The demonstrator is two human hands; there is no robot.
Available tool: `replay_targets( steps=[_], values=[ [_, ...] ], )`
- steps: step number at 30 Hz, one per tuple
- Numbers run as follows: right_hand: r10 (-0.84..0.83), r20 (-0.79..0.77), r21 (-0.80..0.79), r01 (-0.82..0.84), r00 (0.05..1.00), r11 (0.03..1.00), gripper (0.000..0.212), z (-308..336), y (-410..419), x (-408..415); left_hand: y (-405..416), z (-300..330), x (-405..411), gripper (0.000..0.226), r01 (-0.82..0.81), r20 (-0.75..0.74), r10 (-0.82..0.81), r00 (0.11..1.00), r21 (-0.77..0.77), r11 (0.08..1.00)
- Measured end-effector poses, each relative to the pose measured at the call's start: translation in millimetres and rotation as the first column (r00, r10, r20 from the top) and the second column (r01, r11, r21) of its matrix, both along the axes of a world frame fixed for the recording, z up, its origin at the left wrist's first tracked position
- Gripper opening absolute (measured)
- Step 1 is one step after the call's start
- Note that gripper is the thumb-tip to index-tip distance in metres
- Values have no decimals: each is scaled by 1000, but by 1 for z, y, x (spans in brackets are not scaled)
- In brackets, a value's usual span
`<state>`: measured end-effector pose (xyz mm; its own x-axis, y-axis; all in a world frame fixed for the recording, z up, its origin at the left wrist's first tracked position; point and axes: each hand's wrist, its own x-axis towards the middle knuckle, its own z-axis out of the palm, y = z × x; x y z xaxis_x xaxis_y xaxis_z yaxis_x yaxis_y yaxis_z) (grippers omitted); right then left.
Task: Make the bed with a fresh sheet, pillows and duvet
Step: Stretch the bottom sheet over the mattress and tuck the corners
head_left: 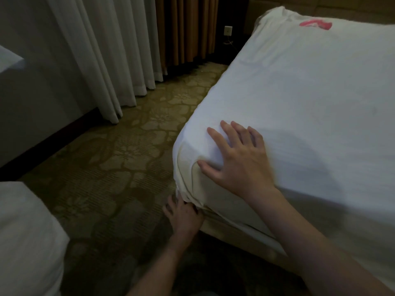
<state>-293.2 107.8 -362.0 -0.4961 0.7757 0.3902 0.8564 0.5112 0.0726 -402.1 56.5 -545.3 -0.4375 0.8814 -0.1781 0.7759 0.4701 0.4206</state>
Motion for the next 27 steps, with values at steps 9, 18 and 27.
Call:
replay_targets(
  steps=[9,18,27],
  values=[
    [-19,6,-34,19,1000,999,80,3,-3,0,-3,29,-30,39,147,19,-146,989,-79,986],
    [-8,4,-17,8,1000,1000,77,0,0,-1,7,28,-54,34,258,0,-261,965,-155,954],
    [14,0,1,-14,1000,1000,76,0,2,-1,10,30,-61,36,216,1,-218,976,-118,969]
  ],
)
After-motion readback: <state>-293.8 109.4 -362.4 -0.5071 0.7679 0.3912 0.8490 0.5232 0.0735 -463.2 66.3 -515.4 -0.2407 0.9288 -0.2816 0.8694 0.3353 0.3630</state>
